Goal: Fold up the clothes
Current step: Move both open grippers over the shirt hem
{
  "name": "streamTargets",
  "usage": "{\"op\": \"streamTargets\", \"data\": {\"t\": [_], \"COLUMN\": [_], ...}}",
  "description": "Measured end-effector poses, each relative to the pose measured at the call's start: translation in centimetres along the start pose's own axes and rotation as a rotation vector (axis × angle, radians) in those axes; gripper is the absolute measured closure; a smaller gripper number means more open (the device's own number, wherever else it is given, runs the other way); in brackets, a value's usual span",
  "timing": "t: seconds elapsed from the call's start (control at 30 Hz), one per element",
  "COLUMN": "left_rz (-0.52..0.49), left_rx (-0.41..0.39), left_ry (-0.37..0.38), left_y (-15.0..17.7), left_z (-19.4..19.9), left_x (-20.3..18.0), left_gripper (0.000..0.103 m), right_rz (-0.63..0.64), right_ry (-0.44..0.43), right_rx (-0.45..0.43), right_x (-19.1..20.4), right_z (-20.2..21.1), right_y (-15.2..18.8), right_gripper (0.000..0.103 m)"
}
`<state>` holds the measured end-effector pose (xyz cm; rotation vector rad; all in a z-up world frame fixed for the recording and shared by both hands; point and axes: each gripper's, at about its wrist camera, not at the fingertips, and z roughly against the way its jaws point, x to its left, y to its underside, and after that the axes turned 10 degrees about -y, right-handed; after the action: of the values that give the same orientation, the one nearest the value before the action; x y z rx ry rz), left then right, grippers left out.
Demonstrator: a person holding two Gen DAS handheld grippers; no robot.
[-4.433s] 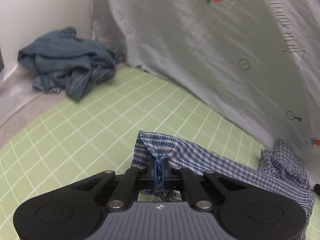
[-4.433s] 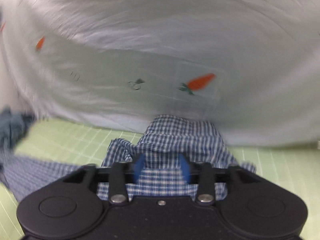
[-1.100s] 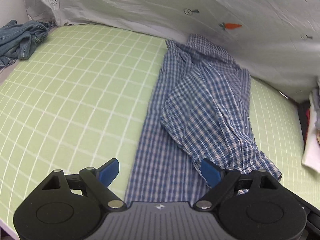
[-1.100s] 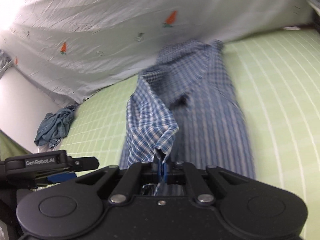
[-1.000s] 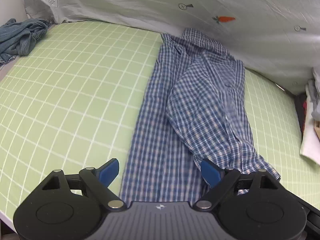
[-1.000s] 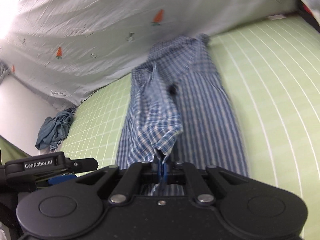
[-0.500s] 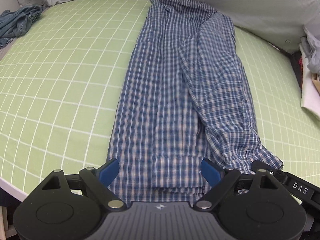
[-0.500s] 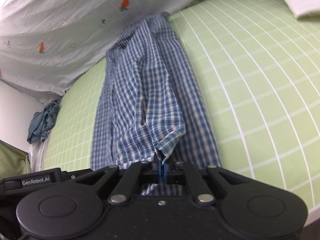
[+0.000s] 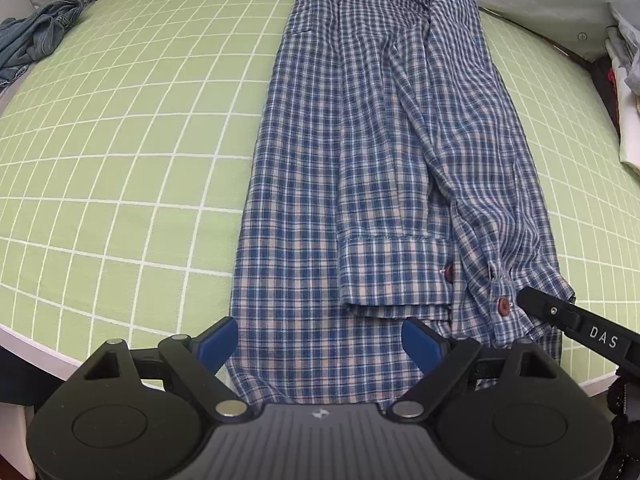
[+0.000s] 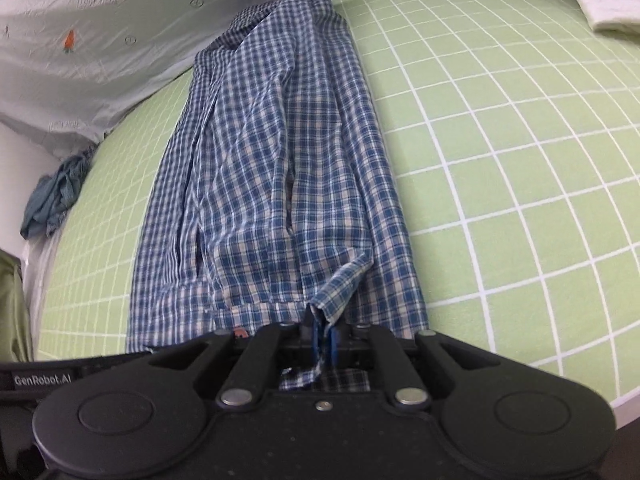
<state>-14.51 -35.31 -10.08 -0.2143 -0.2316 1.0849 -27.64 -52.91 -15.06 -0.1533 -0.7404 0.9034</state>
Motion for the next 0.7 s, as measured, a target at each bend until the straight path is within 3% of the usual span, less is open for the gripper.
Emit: {"op": "streamTargets", "data": {"t": [0.1, 0.17, 0.23, 0.3, 0.4, 0.7], "left_rz": [-0.01, -0.017, -0.025, -0.028, -0.039, -0.087], "left_rx": [0.013, 0.017, 0.022, 0.032, 0.044, 0.062], "left_ry": [-0.01, -0.019, -0.024, -0.027, -0.03, -0.029], "left_y": [0.0, 0.0, 0.1, 0.2, 0.6, 1.9], "left_z": [-0.3, -0.6, -1.0, -1.3, -1.9, -2.4], "left_x": [0.2, 0.2, 0.2, 0.3, 0.2, -0.2], "left_gripper": [0.014, 0.014, 0.014, 0.014, 0.014, 0.014], "right_rz": [0.064, 0.112, 0.145, 0.167, 0.199, 0.185], "right_ry": [0.043, 0.079, 0.114, 0.148, 0.197, 0.204], "right_rx": [-0.002, -0.01, -0.01, -0.001, 0.012, 0.069], "right_x": [0.5, 0.9, 1.1, 1.2, 1.4, 1.1], "right_z": [0.8, 1.3, 1.5, 1.5, 1.5, 0.6], "right_y": [0.1, 0.2, 0.4, 0.7, 1.2, 2.7], "right_gripper": [0.084, 0.065, 0.035, 0.015, 0.015, 0.012]}}
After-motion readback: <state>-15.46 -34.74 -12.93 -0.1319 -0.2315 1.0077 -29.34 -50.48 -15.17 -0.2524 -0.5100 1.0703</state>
